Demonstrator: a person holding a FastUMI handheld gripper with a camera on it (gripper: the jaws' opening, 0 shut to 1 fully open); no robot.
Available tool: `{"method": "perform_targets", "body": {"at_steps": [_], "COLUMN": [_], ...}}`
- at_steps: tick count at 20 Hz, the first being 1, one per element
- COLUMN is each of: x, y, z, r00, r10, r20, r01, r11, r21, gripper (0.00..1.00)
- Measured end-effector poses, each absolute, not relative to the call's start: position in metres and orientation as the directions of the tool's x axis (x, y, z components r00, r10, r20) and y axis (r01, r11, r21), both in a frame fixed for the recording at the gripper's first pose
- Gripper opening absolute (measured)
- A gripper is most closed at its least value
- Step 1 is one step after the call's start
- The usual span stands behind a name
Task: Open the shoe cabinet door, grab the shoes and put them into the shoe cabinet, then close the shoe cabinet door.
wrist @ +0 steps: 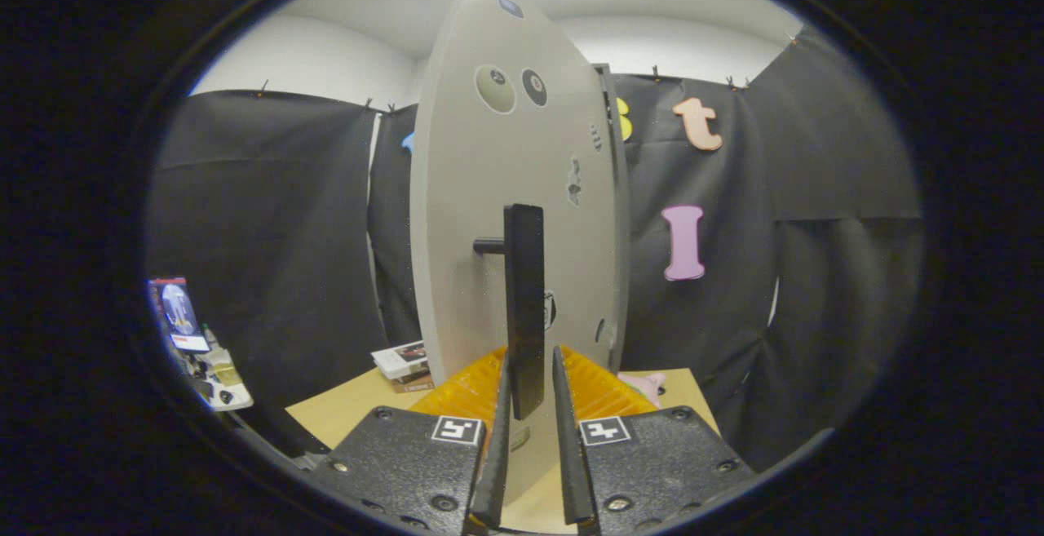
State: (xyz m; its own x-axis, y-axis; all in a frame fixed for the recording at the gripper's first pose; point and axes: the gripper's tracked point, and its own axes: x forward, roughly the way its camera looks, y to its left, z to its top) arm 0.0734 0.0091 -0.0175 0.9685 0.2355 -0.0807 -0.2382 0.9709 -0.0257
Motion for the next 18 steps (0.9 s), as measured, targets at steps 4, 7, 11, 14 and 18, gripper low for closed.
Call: {"method": "perform_targets", "body": {"at_steps": [4, 7, 11, 14, 18], "x": [0.056, 0.040, 0.026, 0.014, 0.005], "y": [-0.057, -0.110, -0.096, -0.077, -0.047], "z": [-0.012, -0.005, -0.027, -0.041, -0.054], "r00": [0.999, 0.981, 0.989, 0.994, 0.991], "r10": [0.028, -0.154, -0.103, -0.051, 0.000], "r20": [0.032, 0.122, 0.102, 0.094, 0.131], "r01": [-0.027, 0.159, 0.103, 0.049, 0.000], "r11": [0.999, 0.987, 0.995, 0.999, 1.000], "r21": [-0.036, -0.034, 0.005, 0.024, 0.003], "gripper": [0.30, 0.34, 0.98, 0.99, 0.99]}}
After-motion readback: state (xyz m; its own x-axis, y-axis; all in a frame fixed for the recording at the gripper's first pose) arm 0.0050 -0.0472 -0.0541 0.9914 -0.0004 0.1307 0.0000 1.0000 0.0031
